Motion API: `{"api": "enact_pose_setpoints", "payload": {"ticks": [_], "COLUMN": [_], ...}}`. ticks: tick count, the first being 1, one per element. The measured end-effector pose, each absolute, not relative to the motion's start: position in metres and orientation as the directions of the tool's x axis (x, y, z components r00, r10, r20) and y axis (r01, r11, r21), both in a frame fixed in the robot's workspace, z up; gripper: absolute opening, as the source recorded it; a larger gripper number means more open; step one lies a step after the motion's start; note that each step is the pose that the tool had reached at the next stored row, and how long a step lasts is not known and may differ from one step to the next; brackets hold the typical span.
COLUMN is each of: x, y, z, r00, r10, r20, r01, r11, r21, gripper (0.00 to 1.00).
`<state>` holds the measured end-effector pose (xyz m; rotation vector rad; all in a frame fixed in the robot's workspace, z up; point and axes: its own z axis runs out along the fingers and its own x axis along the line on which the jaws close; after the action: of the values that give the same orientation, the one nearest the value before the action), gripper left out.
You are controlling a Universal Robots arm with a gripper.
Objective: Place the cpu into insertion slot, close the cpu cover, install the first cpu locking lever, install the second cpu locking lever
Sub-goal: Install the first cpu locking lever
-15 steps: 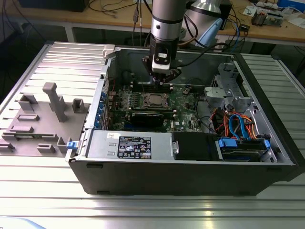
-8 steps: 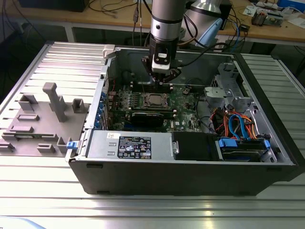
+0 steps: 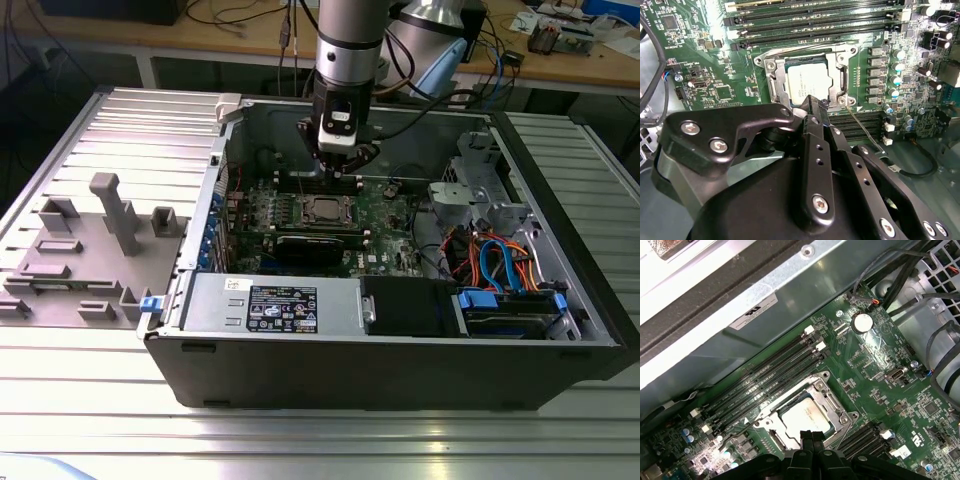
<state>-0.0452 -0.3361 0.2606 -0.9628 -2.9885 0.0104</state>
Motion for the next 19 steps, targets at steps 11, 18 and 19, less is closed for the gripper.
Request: {"api": "enact_pose_setpoints", "payload": {"ticks": [11,18,19], "x": [-0.0453,-0.0490,-0.0490], "y": [-0.3361,-0.3361,-0.3361], "z": [0.2604,0.2604,0.2604], "r00": [-0.910,-0.914,-0.914], "r10": [0.414,0.407,0.407], "r20": [0.000,-0.001,-0.001], "r01": [0.414,0.407,0.407], "r11": [0.910,0.914,0.914], "r21": [-0.007,-0.007,-0.007], "gripper": [0.11,0.11,0.11]}}
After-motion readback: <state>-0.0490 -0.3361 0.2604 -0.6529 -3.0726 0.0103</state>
